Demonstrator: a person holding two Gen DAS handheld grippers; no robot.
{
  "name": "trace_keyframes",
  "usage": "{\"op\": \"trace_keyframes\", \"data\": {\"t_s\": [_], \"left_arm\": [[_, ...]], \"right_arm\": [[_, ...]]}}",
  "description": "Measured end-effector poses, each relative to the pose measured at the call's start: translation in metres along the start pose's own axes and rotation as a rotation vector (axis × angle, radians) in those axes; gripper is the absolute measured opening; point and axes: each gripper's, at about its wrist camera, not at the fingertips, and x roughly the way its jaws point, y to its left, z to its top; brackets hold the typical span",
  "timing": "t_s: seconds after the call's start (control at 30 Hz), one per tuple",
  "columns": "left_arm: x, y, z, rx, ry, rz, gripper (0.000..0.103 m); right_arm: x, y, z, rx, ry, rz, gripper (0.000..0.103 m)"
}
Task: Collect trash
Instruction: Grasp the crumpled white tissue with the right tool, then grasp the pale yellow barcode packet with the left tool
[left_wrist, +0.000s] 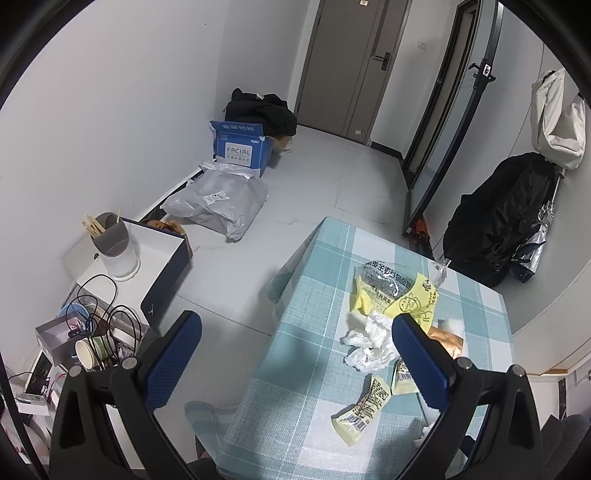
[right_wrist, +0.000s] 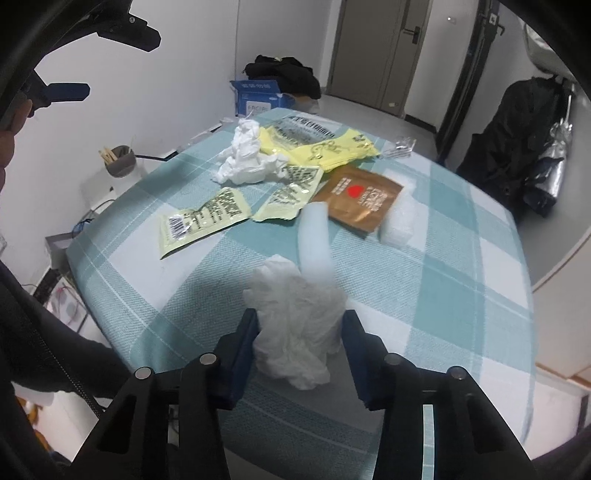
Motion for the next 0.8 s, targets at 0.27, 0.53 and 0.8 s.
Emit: {"op": "trace_keyframes", "data": {"t_s": [0.27, 0.53, 0.8], "left_arm": [[0.006, -0.001, -0.002, 0.027, 0.015, 0.009, 0.101], [0.02, -0.011, -0.011, 0.106, 0.077, 0.001, 0.101], [0.038, -0.032, -0.031, 0.255, 0.195, -0.045, 0.101]], "right_arm": [[-0.011, 0.005, 0.0, -0.046, -0.031, 0.023, 0.018], [-0.026, -0.016, 0.005, 0.035, -0.049, 0.106, 0.011], [-0.032, -0.053, 0.008, 0.184, -0.049, 0.197, 0.011]]}}
